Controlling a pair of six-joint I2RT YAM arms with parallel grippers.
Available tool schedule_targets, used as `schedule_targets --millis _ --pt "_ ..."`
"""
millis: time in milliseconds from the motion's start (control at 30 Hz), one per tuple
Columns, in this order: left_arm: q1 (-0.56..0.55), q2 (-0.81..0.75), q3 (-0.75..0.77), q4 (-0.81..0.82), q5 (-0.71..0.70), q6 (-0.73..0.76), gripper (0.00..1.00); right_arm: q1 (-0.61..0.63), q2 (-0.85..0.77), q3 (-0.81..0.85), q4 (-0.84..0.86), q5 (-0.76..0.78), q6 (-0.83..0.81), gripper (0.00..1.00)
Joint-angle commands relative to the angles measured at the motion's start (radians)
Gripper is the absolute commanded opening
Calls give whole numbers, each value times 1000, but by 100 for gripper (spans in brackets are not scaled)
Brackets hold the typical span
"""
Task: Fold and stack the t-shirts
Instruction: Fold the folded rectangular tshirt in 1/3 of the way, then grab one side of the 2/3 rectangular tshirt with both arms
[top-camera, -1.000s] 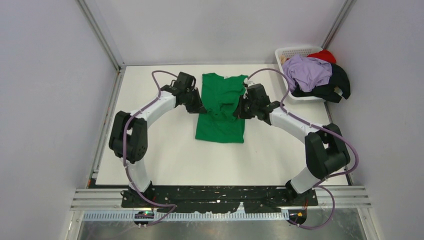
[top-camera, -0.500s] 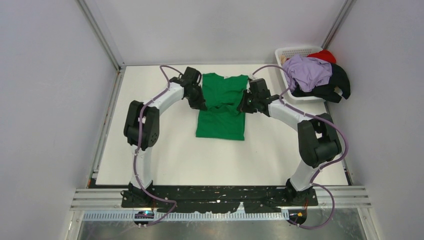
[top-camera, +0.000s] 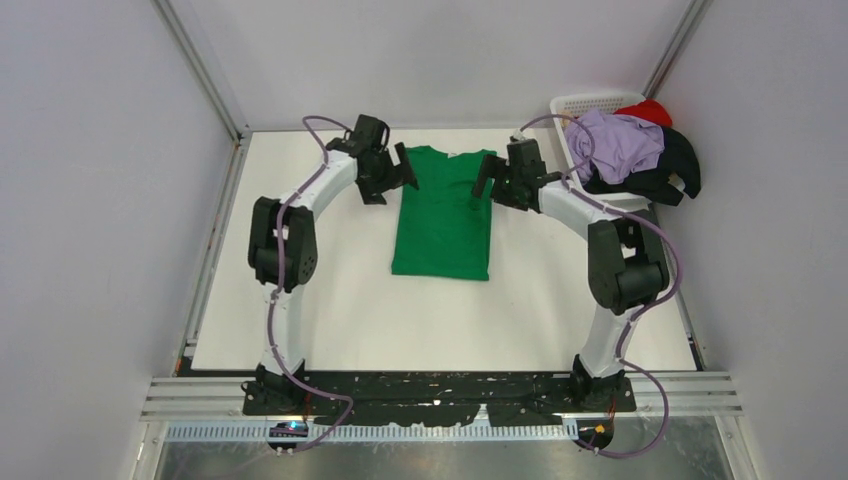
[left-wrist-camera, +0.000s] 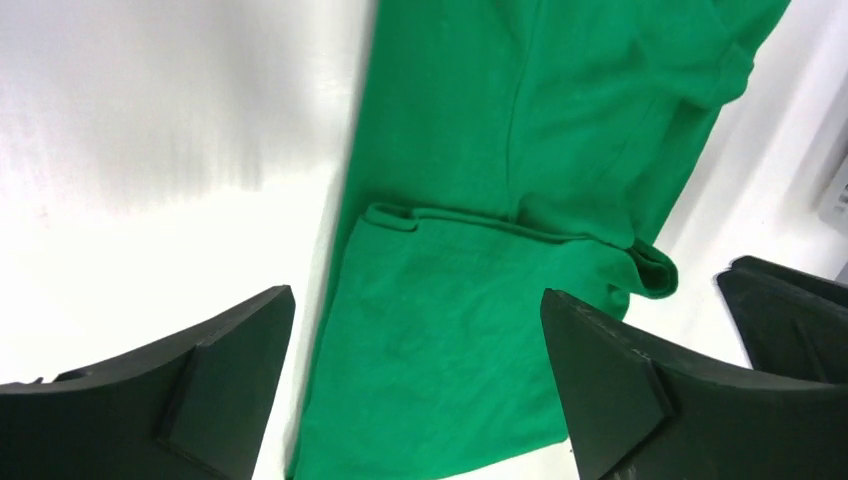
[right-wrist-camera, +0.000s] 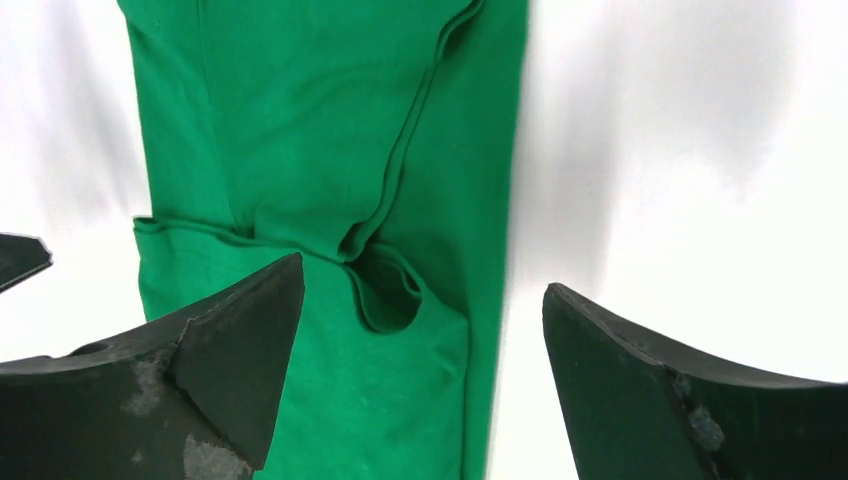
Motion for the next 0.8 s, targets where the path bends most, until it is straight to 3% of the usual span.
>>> schedule_targets --millis 0,167,333,500,567,633,767 --pt "18 -155 -63 -9 -46 44 100 -14 -96 -7 -7 20 -58 96" --pt "11 -361 -386 63 38 59 100 -6 -255 -232 61 -154 -77 95" --pt "-14 -544 -708 144 61 41 98 26 -400 -442 46 -218 -81 95" --pt "-20 -554 -815 218 98 -3 84 50 -432 -553 45 -236 -60 99" --pt "-32 -532 -812 225 95 -13 80 63 -423 -572 61 -243 -46 90" --pt "-39 -507 -806 236 88 -18 76 76 -404 -577 72 -223 -29 74" --pt "-44 -439 -778 253 132 -29 67 88 -366 -582 106 -216 4 63"
